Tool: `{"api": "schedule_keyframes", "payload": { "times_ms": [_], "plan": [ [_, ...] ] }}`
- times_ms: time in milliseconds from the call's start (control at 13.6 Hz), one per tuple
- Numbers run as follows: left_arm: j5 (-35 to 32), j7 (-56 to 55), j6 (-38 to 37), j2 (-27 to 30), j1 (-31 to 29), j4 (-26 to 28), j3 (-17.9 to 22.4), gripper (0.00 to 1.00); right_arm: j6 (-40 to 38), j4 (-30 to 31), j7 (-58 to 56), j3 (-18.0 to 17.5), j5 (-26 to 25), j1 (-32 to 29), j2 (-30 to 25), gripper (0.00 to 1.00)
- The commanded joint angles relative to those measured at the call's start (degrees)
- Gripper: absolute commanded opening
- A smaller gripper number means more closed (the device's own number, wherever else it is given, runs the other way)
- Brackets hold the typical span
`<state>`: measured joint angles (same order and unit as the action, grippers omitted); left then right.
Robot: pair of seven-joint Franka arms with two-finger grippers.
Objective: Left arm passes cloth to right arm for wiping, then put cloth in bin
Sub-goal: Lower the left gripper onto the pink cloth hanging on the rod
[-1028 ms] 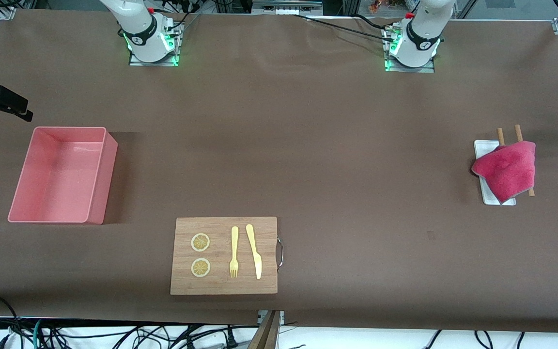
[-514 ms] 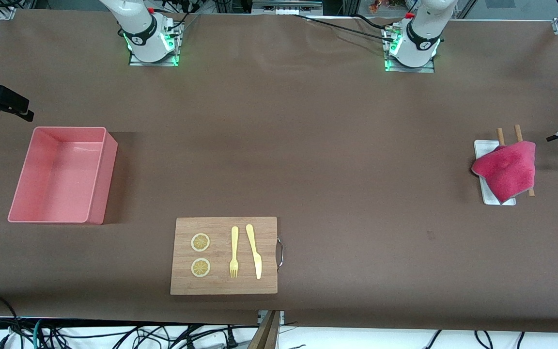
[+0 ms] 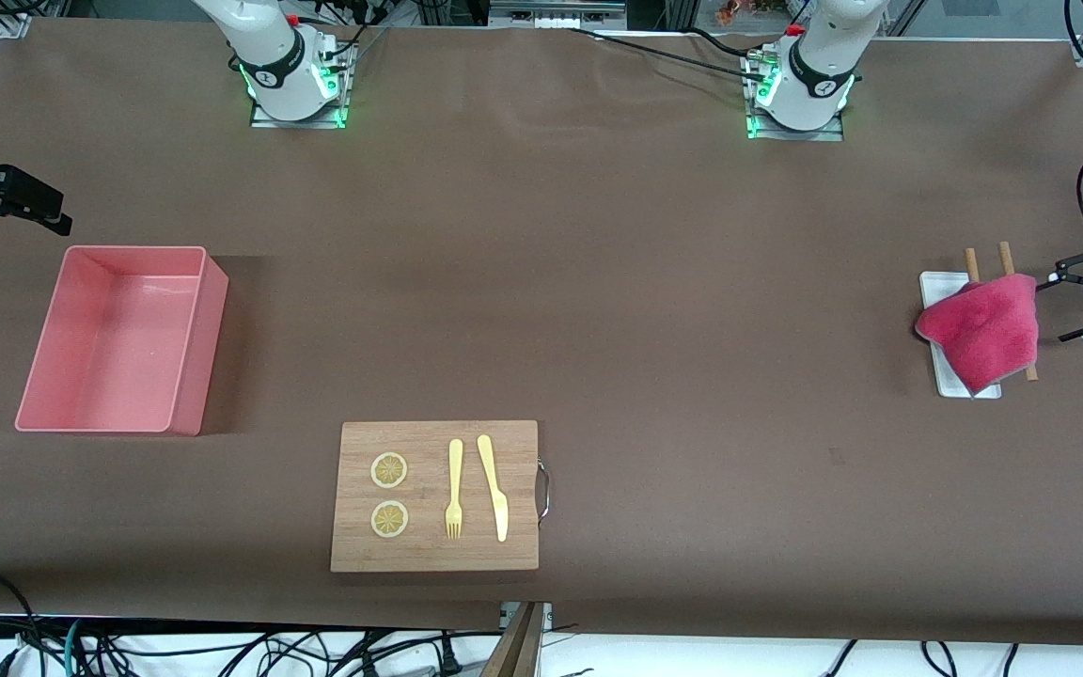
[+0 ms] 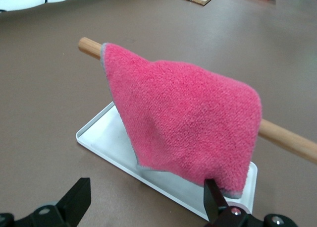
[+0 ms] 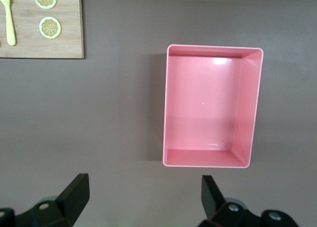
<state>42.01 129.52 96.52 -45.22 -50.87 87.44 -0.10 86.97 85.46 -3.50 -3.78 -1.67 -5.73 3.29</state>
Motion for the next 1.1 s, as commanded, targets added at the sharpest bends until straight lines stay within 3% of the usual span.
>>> {"api": "schedule_keyframes", "payload": {
  "times_ms": [0, 661, 1028],
  "plan": [
    [3.2, 5.7, -0.8, -3.0, -0.6, -1.8, -0.3, 1.0, -0.7, -1.3, -0.7, 0.0, -0.4, 0.2, 0.4, 1.0],
    [6.0, 6.0, -1.2, -5.7, -0.5, -1.8, -0.8, 1.0, 0.0, -1.3, -0.7, -0.1, -0.2, 0.5, 0.4, 1.0],
    [6.2, 5.5, -1.4, -5.6, -0.1, -1.8, -1.0, 0.87, 0.0, -1.1, -0.8, -0.1, -0.1, 0.1, -0.2, 1.0]
  ]
}}
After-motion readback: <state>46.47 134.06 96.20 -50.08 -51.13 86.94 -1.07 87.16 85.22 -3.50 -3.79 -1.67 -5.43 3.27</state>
